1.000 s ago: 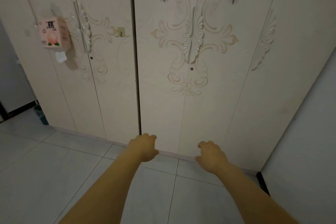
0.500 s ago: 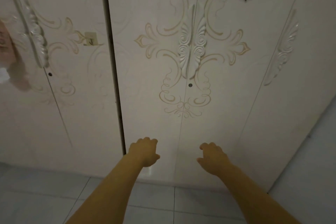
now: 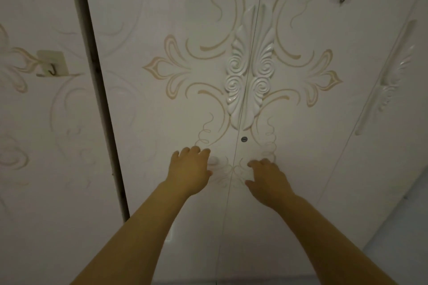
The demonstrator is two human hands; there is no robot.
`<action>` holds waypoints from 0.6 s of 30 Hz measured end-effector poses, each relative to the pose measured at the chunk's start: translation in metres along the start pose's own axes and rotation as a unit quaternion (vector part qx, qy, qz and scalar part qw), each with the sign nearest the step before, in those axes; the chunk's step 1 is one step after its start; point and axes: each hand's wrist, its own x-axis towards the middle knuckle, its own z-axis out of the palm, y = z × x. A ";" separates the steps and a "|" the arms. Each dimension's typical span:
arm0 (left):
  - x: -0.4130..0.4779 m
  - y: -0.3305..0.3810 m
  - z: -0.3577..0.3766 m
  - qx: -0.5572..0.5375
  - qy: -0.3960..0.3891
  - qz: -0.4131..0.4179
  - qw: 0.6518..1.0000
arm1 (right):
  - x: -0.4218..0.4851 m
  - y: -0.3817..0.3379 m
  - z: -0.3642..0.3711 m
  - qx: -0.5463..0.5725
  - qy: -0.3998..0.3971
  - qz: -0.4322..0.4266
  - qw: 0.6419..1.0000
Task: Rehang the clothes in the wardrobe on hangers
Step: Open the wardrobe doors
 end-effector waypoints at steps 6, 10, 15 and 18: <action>0.091 0.003 -0.041 -0.035 0.182 0.040 0.982 | 0.089 -0.002 -0.061 0.026 0.192 -0.058 0.979; 0.138 0.013 -0.068 -0.052 0.287 0.078 0.953 | 0.128 -0.002 -0.101 0.046 0.333 -0.104 0.936; 0.189 0.015 -0.086 -0.039 0.383 0.137 0.912 | 0.164 -0.001 -0.122 0.089 0.425 -0.083 0.897; 0.218 0.010 -0.086 -0.018 0.429 0.162 0.888 | 0.184 -0.001 -0.119 0.092 0.451 -0.048 0.886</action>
